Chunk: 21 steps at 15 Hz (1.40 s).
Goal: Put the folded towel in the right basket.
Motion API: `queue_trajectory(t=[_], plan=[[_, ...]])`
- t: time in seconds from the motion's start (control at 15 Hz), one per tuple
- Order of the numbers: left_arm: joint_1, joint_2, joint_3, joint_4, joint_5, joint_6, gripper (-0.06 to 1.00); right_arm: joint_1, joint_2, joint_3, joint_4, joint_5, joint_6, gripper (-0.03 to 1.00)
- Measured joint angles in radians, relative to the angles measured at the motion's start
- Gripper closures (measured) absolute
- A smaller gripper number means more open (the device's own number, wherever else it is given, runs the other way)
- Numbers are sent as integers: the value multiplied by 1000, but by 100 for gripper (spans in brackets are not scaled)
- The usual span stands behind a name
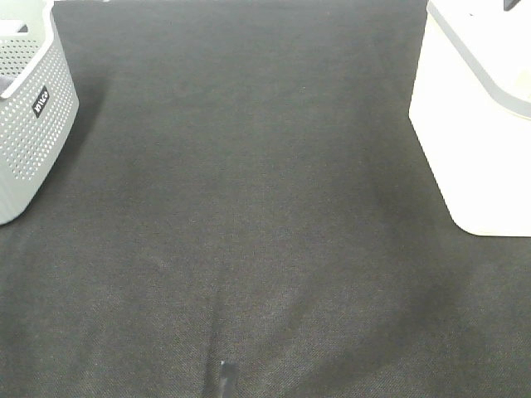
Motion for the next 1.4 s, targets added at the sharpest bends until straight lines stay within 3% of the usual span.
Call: queue_trajectory(t=[0.6, 0.73, 0.93, 1.13, 1.4], plan=[[0, 0, 0, 0, 0, 0, -4, 261, -246, 48, -134, 72, 107, -1], [0, 0, 0, 0, 0, 0, -4, 294, -375, 201, -158, 53, 160, -1], [0, 0, 0, 0, 0, 0, -4, 303, -663, 556, -189, -95, 226, -1], [0, 0, 0, 0, 0, 0, -4, 303, -988, 895, -200, -201, 209, -1], [0, 0, 0, 0, 0, 0, -4, 303, -1420, 1184, -194, -187, 122, -1]])
